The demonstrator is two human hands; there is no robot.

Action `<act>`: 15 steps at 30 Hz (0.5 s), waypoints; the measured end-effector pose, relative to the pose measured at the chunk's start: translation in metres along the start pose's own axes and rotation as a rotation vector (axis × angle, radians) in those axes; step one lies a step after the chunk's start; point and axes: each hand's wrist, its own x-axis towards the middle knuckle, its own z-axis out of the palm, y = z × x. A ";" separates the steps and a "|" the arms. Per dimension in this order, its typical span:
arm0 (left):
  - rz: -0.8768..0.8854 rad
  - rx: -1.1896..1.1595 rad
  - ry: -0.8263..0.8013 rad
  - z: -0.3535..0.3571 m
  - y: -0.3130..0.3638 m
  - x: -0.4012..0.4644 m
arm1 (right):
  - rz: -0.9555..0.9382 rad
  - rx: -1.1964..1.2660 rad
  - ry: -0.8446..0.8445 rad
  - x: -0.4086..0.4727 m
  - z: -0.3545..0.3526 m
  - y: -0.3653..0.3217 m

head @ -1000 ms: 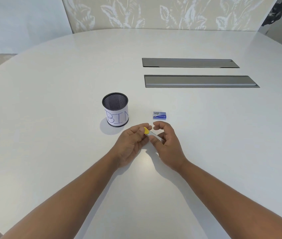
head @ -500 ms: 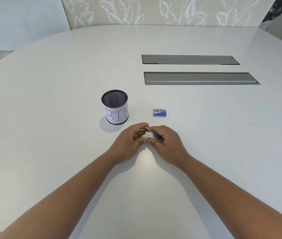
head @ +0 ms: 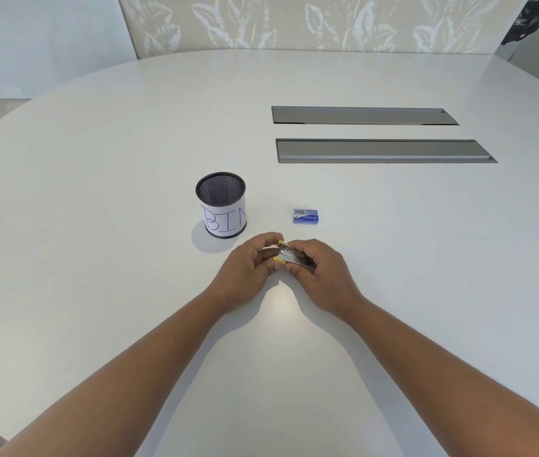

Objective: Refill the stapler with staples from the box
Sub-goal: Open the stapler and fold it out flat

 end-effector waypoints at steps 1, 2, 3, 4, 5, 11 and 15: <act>-0.011 -0.016 0.002 0.000 0.000 0.001 | 0.006 0.023 0.004 0.000 0.000 0.000; -0.018 -0.030 0.014 -0.001 -0.001 0.001 | 0.011 0.042 0.008 0.000 -0.001 0.000; -0.020 -0.039 0.032 -0.001 -0.002 0.002 | 0.018 0.054 0.010 0.000 -0.001 0.000; -0.018 -0.044 0.046 -0.002 -0.003 0.002 | 0.026 0.062 0.012 0.000 -0.001 0.001; -0.016 -0.047 0.052 -0.002 -0.003 0.002 | 0.031 0.068 0.014 0.000 0.000 0.001; -0.020 -0.074 -0.001 -0.005 -0.001 0.004 | 0.037 0.099 0.012 0.000 -0.002 0.002; -0.003 -0.073 0.005 -0.004 -0.003 0.004 | 0.059 0.097 -0.010 0.001 0.000 0.005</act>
